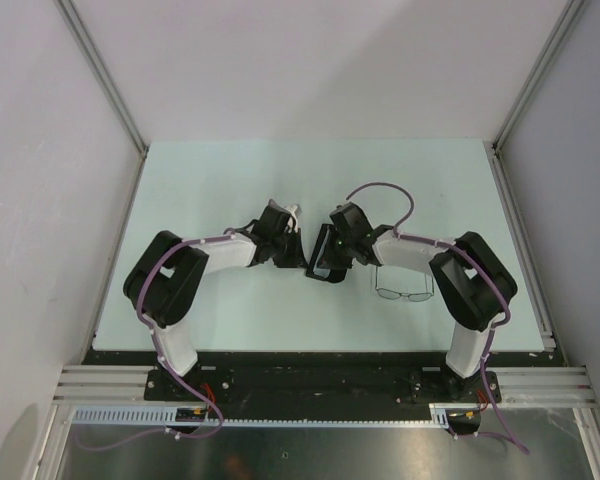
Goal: Organize the sunglasses
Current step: Smooth out the folded cleaning cloth from the sunglasses case.
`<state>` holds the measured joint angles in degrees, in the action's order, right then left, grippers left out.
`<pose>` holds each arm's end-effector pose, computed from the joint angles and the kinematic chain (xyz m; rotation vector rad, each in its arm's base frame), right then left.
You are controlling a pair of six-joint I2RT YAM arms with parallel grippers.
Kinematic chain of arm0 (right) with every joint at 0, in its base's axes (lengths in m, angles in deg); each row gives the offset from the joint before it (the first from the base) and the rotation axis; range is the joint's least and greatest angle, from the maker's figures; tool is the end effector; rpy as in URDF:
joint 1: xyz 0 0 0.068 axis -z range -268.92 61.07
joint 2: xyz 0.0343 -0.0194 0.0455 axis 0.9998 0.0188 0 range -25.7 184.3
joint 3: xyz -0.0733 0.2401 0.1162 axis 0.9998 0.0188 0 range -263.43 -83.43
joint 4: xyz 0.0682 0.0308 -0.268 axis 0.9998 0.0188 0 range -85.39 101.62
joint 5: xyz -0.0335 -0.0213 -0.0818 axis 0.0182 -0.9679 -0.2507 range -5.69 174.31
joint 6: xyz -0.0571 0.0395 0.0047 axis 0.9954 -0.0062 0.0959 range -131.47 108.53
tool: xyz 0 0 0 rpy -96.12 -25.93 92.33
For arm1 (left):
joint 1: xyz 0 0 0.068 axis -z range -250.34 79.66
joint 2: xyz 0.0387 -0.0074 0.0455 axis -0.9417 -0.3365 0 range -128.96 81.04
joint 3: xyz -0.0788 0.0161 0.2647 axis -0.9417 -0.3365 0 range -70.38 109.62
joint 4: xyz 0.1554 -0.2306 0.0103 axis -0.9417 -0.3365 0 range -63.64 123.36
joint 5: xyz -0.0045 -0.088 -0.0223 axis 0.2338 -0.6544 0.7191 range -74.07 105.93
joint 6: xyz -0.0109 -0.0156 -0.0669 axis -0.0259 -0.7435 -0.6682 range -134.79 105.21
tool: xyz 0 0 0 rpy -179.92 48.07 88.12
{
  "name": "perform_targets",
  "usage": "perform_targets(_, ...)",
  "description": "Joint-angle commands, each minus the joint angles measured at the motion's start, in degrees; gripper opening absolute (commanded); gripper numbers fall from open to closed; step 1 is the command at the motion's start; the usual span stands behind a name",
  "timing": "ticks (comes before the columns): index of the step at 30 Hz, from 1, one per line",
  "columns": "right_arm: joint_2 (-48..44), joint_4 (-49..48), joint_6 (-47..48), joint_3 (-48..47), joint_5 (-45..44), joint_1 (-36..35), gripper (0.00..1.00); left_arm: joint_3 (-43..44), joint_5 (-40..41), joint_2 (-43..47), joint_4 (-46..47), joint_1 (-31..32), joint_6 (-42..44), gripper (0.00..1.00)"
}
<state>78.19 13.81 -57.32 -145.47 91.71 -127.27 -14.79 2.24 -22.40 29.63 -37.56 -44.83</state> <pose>0.3108 0.2552 0.1417 0.1117 2.6197 0.7471 0.3151 -0.2188 0.1184 0.1702 2.5897 -0.7365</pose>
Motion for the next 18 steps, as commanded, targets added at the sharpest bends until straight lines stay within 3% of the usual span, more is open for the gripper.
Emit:
perform_targets(1,0.25,1.44,0.93,-1.50,-2.47,-1.02,0.00,-0.05,-0.90,2.19,1.09,0.54,-0.90,0.09)
perform_targets(18,2.71,-2.69,1.02,-1.42,-0.81,-1.56,0.00,0.13,-0.98,2.10,1.09,0.54,-0.90,0.09)
